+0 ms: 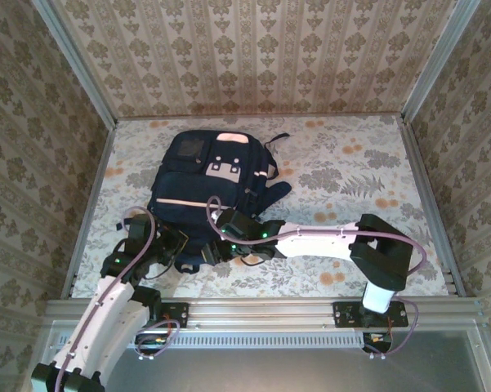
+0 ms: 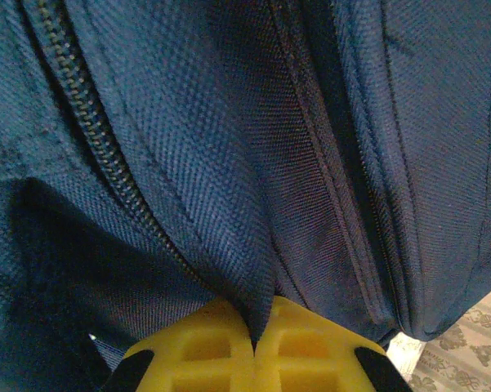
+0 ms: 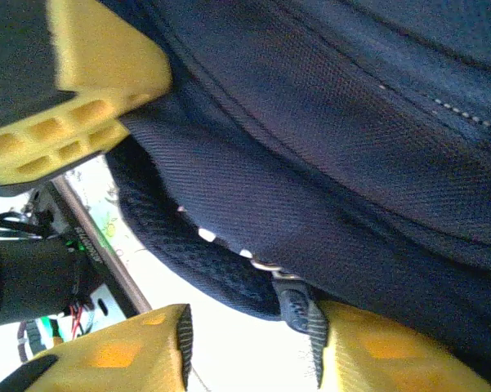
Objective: Pack books, pencil case, and school supplies into a backpack
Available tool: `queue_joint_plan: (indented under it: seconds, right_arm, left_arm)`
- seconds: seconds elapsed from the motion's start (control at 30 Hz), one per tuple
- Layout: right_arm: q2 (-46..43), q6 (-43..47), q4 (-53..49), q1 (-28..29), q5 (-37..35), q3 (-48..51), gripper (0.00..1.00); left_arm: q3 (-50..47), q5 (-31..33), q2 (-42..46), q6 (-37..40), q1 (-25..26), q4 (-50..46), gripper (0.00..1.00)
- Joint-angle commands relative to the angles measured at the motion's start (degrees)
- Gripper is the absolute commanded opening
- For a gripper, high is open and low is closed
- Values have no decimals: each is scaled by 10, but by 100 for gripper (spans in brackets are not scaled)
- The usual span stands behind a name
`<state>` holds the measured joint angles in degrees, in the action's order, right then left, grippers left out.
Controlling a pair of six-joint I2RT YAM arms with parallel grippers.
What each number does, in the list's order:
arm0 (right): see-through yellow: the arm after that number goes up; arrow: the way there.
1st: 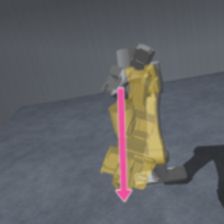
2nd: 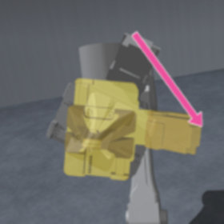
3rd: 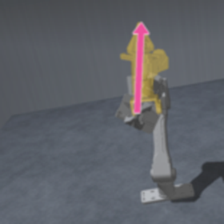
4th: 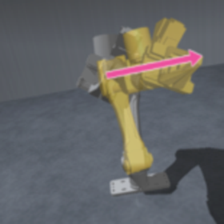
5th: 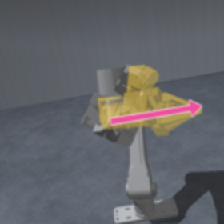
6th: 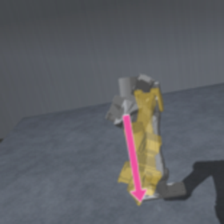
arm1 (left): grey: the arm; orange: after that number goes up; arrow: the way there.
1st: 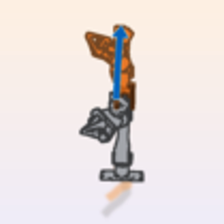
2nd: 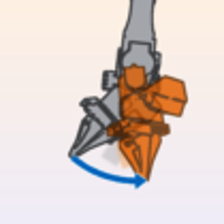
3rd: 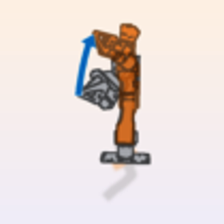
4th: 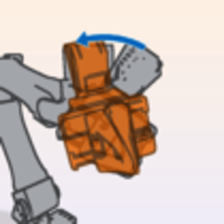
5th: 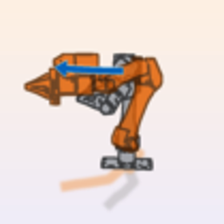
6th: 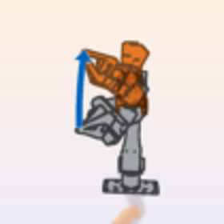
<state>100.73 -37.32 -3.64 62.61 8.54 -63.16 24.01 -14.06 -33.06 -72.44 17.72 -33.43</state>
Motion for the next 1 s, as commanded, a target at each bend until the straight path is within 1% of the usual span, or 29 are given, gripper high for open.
queue_joint_plan:
  seconds: [0.0,0.17,0.27,0.4,0.5,0.7,0.8,0.83,0.87,0.9,0.93,0.97]
  right_arm:
    - [15,17,-5,-4,15,-4,39]
    - [2,22,-13,-4,1,3,31]
    - [4,25,-24,-4,-11,1,24]
    - [-1,23,-32,-3,-27,1,10]
    - [-11,24,-36,-3,-33,3,5]
    - [-35,31,-58,-4,-39,3,0]
    - [-55,31,-36,-4,-34,26,0]
    - [-62,29,-19,-4,-25,37,4]
    - [-66,25,-4,-5,-21,47,15]
    - [-71,21,11,-6,-21,58,31]
    - [-77,15,33,-6,-24,73,42]
    - [-84,12,65,-6,-25,90,47]
  left_arm:
    - [5,5,2,-2,4,29,5]
    - [5,6,-2,-2,4,32,4]
    - [6,5,-4,-3,4,35,4]
    - [6,5,-4,-3,4,33,4]
    - [6,7,-1,-3,4,30,4]
    - [6,8,1,0,4,28,4]
    - [6,7,2,-1,4,31,4]
    - [6,4,3,-1,5,33,4]
    - [7,1,3,-2,4,35,4]
    - [10,-1,3,-3,4,35,4]
    - [14,-4,2,-3,4,34,4]
    - [19,-5,3,-4,4,32,4]
